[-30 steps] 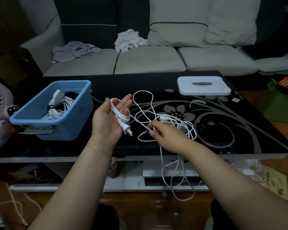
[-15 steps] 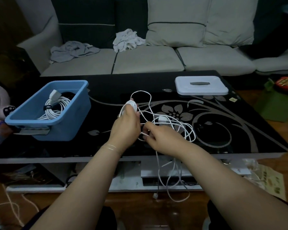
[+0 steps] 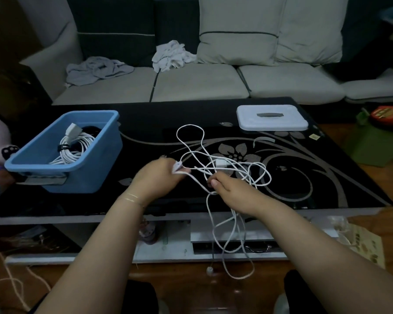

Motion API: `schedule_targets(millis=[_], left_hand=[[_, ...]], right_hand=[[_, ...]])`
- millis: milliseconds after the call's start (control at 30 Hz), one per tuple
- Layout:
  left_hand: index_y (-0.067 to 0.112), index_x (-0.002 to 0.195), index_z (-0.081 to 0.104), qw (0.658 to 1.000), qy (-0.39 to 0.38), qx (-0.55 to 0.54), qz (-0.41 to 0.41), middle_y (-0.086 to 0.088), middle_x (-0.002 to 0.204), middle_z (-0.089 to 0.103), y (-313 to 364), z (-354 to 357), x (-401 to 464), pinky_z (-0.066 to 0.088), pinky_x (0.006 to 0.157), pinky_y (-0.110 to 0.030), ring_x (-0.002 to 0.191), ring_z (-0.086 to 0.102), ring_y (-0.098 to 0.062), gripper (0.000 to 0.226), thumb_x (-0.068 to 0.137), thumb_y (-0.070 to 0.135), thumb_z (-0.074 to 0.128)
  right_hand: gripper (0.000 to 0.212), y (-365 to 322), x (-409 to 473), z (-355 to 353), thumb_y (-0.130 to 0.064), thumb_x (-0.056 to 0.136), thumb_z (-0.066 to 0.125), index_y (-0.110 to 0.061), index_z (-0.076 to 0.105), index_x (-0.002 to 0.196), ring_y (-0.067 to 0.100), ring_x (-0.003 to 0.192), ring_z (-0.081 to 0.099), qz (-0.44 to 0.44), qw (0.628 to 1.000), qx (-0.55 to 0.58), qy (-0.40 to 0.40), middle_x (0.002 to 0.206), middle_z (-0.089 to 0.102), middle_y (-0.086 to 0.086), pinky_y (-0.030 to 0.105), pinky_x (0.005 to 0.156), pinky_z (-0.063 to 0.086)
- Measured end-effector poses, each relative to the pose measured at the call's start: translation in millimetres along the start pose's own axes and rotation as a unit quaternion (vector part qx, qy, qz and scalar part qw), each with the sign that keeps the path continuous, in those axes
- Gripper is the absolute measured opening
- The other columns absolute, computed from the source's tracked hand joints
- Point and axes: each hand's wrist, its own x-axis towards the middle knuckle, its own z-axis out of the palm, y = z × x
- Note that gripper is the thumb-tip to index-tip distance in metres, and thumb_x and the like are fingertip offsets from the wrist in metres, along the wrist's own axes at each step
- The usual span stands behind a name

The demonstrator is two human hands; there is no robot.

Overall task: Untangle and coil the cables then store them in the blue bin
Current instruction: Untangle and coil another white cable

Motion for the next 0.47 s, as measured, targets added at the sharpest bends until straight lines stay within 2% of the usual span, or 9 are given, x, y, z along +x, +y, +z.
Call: schedule_targets(millis=[67,134,167,200,267,334,467], left_hand=[[0.013,0.063,0.051,0.983,0.010,-0.181,-0.025,0.001,0.053,0.048,0,-9,-4,0.033,0.048,-0.025,0.047,0.042,-0.014,0.042,0.096,0.039,0.053],[0.014,0.062,0.043,0.919,-0.011,-0.390,-0.049,0.001,0.045,0.038,5,-15,-10,0.022,0.041,-0.018,0.037,0.028,-0.012,0.041,0.099,0.029,0.049],[0.013,0.063,0.043,0.883,-0.023,-0.466,-0.055,0.000,0.042,0.042,9,-17,-11,0.019,0.040,-0.016,0.034,0.024,-0.011,0.039,0.101,0.026,0.046],[0.013,0.065,0.043,0.855,-0.025,-0.514,-0.059,-0.004,0.045,0.052,10,-21,-13,0.017,0.040,-0.014,0.031,0.022,-0.009,0.037,0.101,0.022,0.044],[0.012,0.069,0.043,0.810,-0.020,-0.582,-0.066,-0.016,0.073,0.072,12,-26,-14,0.018,0.037,-0.013,0.027,0.021,-0.006,0.032,0.101,0.016,0.040],[0.012,0.071,0.041,0.766,0.001,-0.639,-0.069,-0.020,0.089,0.073,10,-31,-13,0.018,0.033,-0.013,0.026,0.021,-0.003,0.030,0.101,0.013,0.035],[0.011,0.073,0.043,0.701,0.077,-0.708,-0.030,-0.019,0.096,0.073,5,-40,-10,0.022,0.032,-0.015,0.027,0.023,-0.002,0.030,0.102,0.015,0.033]], right_hand=[[0.035,5,4,3,-0.043,0.101,0.031,-0.025,0.049,0.126,0.019,0.110,0.055,0.003,0.999,0.047,-0.005,0.120,0.060,0.001,0.037,0.096,0.043],[0.042,7,14,5,-0.045,0.101,0.030,-0.022,0.048,0.132,0.019,0.120,0.050,0.004,0.999,0.052,-0.013,0.129,0.055,0.001,0.039,0.103,0.039],[0.045,10,20,5,-0.045,0.101,0.029,-0.020,0.048,0.134,0.020,0.124,0.047,0.006,0.998,0.057,-0.018,0.133,0.053,0.003,0.040,0.107,0.035],[0.048,8,27,5,-0.045,0.101,0.029,-0.017,0.047,0.135,0.020,0.127,0.045,0.008,0.998,0.067,-0.020,0.136,0.052,0.004,0.039,0.110,0.032],[0.048,6,42,2,-0.043,0.102,0.028,-0.016,0.047,0.136,0.014,0.131,0.041,0.017,0.994,0.105,-0.015,0.139,0.049,-0.001,0.032,0.113,0.027],[0.046,4,57,-2,-0.040,0.104,0.025,-0.017,0.045,0.138,0.009,0.131,0.038,0.029,0.988,0.152,-0.015,0.139,0.047,-0.004,0.026,0.112,0.024],[0.041,11,87,-2,-0.037,0.104,0.026,-0.019,0.050,0.132,0.012,0.131,0.043,0.052,0.975,0.216,0.022,0.136,0.054,-0.001,0.026,0.106,0.028]])
